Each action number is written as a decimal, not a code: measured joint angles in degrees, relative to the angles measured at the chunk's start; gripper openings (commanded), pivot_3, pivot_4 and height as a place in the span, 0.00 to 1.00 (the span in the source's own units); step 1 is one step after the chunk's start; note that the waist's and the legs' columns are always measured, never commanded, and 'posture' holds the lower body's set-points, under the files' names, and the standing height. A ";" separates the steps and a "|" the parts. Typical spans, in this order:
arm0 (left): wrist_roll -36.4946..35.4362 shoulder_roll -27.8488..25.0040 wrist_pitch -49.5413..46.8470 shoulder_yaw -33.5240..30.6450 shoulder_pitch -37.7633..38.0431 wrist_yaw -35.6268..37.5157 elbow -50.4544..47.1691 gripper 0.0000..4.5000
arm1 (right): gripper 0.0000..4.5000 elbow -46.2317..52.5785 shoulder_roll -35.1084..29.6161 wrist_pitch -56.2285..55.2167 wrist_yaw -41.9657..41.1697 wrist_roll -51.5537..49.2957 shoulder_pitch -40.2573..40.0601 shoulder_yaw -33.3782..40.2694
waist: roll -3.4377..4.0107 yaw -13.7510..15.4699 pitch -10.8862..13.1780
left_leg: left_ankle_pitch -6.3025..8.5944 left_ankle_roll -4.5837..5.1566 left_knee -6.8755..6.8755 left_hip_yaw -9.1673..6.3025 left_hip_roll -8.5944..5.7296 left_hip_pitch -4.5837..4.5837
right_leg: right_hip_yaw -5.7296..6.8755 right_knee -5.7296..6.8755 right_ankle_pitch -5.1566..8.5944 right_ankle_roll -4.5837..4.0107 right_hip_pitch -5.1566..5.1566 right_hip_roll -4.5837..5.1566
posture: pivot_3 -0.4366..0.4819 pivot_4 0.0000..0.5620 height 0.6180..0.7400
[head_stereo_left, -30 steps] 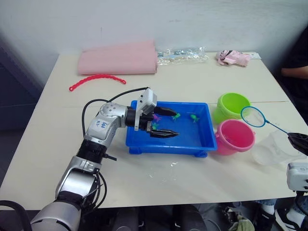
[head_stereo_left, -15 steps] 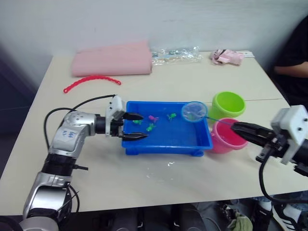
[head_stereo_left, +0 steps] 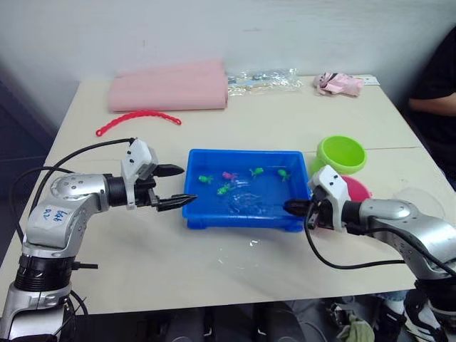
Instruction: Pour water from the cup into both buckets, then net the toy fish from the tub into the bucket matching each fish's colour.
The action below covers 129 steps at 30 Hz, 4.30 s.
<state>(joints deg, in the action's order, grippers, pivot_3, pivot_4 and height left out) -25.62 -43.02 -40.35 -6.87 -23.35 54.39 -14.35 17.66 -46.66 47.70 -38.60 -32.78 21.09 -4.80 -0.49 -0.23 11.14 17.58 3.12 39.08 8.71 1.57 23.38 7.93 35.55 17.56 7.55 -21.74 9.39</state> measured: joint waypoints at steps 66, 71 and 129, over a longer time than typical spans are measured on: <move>6.99 24.05 23.58 18.47 -27.35 15.80 37.64 0.99 | 0.00 25.13 2.14 -59.54 -4.64 45.86 -62.10 60.86 | -0.10 1.52 -0.07 | -0.22 0.04 0.11 0.37 -0.02 0.63 | -0.37 0.26 -0.09 0.16 -0.88 -0.16 | 0.48 0.27 0.98; 7.38 24.05 24.06 18.11 -27.47 15.82 37.79 0.99 | 0.00 17.92 -0.26 -76.17 -0.43 57.55 -61.83 61.90 | -0.10 1.54 -0.07 | -0.25 0.01 0.11 0.34 -0.01 0.63 | -0.35 0.26 -0.09 0.16 -0.86 -0.17 | 0.48 0.27 0.98; 4.54 15.04 10.14 12.09 -14.66 5.13 15.75 0.99 | 0.00 24.82 -6.46 -1.88 21.17 -12.86 -25.19 19.94 | -0.16 1.66 -0.11 | -0.38 0.18 0.16 0.08 -0.14 0.76 | -0.11 0.30 -0.20 0.11 -0.79 0.04 | 0.48 0.27 0.98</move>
<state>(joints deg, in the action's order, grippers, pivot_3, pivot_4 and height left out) -21.08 -27.98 -30.21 5.22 -38.01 59.52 1.41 42.47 -53.11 45.82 -17.44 -45.64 -4.10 15.15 -0.65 1.43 11.02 17.19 3.30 39.24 8.78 1.43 24.15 7.82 35.84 17.36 7.66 -22.53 9.43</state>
